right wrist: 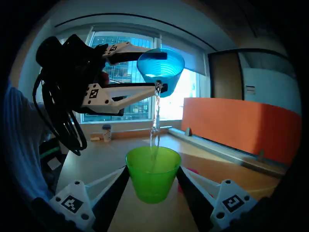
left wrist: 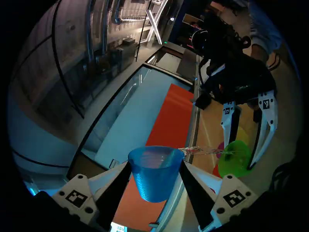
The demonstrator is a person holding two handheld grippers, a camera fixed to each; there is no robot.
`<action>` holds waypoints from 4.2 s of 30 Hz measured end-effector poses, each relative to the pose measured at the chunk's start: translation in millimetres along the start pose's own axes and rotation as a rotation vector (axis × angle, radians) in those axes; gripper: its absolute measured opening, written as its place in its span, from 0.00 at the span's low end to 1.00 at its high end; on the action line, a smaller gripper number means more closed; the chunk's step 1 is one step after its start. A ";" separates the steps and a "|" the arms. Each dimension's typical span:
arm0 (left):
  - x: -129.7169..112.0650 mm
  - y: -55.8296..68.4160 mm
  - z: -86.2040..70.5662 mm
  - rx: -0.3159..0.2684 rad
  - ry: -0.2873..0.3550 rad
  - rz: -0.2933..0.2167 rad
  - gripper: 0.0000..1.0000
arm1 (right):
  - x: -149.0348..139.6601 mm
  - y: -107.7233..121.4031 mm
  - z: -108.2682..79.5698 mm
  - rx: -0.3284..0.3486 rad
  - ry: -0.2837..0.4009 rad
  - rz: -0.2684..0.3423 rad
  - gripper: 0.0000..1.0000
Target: Pour water
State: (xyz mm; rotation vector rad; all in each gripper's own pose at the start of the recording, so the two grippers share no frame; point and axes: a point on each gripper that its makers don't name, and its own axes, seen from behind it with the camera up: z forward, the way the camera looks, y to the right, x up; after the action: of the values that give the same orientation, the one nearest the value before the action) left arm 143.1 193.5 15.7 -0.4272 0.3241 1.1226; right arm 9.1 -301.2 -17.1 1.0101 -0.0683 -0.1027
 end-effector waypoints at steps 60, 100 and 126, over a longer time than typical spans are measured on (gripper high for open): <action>25.5 -15.7 -3.3 0.057 0.015 0.380 0.86 | 10.6 12.3 -8.7 -0.028 0.031 -0.013 0.88; 36.3 -5.9 -1.4 0.047 0.053 0.442 0.86 | 12.6 14.8 -11.3 -0.042 0.047 -0.007 0.88; 1.8 -11.7 0.8 0.032 -0.008 -0.142 0.86 | 19.7 15.6 -19.0 -0.063 0.058 -0.016 0.88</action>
State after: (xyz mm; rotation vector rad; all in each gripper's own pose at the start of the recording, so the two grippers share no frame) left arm 154.6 191.0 17.5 -0.4115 0.3000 0.9795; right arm 31.5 -279.3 -13.8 0.9507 -0.0043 -0.0899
